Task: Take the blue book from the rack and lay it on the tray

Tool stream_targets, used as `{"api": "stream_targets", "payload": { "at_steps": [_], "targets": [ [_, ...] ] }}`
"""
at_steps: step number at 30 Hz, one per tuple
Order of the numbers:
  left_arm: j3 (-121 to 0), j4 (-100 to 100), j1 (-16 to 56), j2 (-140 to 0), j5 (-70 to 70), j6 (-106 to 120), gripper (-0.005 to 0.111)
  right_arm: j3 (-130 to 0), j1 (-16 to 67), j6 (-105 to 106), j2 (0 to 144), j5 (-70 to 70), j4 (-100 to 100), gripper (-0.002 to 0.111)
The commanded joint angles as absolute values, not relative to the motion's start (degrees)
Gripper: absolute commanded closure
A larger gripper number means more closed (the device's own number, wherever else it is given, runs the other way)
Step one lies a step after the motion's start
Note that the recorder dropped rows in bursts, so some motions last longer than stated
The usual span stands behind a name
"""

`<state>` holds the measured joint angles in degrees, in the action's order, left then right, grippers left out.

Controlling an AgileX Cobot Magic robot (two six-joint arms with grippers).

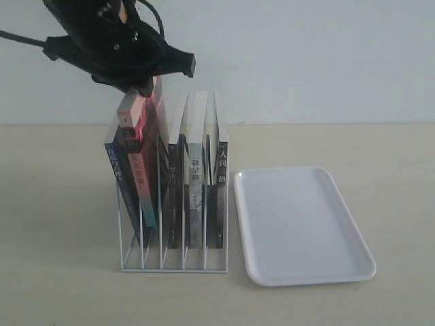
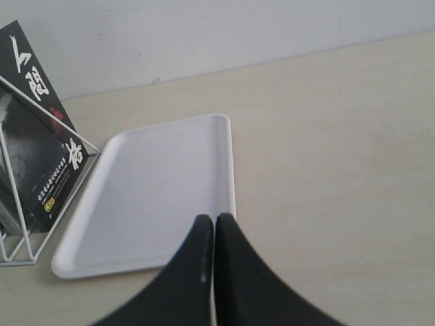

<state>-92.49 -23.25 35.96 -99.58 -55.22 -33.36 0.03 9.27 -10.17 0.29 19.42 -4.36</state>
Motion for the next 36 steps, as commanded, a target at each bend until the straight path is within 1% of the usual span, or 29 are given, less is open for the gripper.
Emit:
{"api": "stream_targets", "payload": {
  "at_steps": [1,10,15,24,36],
  "targets": [
    [-95.65,-24.39,35.98,-96.04,-57.06,-32.28,0.103,0.0,9.11,-10.02,0.0,18.9,-4.23,0.108],
    [-96.9,-24.25,35.98,-88.72,-58.6,-31.62,0.103,0.0,9.11,-10.02,0.0,18.9,-4.23,0.108],
    [-96.94,-23.21,35.98,-87.49,-58.48,-31.62,0.103,0.0,9.11,-10.02,0.0,18.9,-4.23,0.108],
    [-96.57,-21.4,35.98,-92.05,-55.4,-31.38,0.103,0.0,9.11,-10.02,0.0,18.9,-4.23,0.108],
    [-96.57,-19.2,35.98,-100.24,-55.41,-31.38,0.103,0.0,9.11,-10.02,0.0,18.9,-4.23,0.108]
  ]
}}
